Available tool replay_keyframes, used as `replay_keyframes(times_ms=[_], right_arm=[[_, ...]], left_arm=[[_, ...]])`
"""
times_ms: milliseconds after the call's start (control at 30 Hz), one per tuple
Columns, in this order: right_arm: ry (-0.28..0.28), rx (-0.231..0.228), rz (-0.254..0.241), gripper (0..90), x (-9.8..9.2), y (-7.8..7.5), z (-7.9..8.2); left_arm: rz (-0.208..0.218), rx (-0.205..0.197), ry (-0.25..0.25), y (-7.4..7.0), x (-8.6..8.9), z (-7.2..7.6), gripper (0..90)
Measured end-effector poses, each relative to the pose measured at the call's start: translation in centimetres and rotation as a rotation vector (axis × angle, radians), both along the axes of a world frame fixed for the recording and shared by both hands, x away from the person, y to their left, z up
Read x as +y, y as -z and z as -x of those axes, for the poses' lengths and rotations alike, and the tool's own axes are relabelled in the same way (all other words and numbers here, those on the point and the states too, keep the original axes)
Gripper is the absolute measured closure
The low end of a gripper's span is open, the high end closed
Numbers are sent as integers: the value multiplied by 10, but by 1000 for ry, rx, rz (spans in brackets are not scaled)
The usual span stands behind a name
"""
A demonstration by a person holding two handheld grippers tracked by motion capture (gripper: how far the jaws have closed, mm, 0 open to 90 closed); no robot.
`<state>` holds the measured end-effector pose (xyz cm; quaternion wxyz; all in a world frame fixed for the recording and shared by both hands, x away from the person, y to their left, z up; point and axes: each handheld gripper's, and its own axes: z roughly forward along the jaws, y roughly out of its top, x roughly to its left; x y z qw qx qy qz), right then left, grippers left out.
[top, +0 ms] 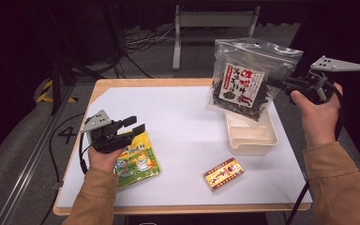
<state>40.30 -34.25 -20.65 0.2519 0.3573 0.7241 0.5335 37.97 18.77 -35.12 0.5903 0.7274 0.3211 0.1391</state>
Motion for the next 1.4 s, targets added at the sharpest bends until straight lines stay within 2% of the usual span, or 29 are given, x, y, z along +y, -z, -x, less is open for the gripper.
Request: replay_keyframes(times_ms=[100,400,633,833,1400], right_arm=[[18,-1,11,850,-2,1,-2],[60,3,29,850,-9,5,-8],[87,9,58,850,-11,11,-15],[112,29,79,850,-14,17,-21],[195,46,99,849,-23,28,-34]], left_arm=[[-16,7,-6,2,0,-1,485],[-17,21,-16,4,1,-3,481],[-37,38,-40,6,1,-5,485],[-47,48,-42,7,2,-6,484],[-66,69,-48,7,-1,-7,482]])
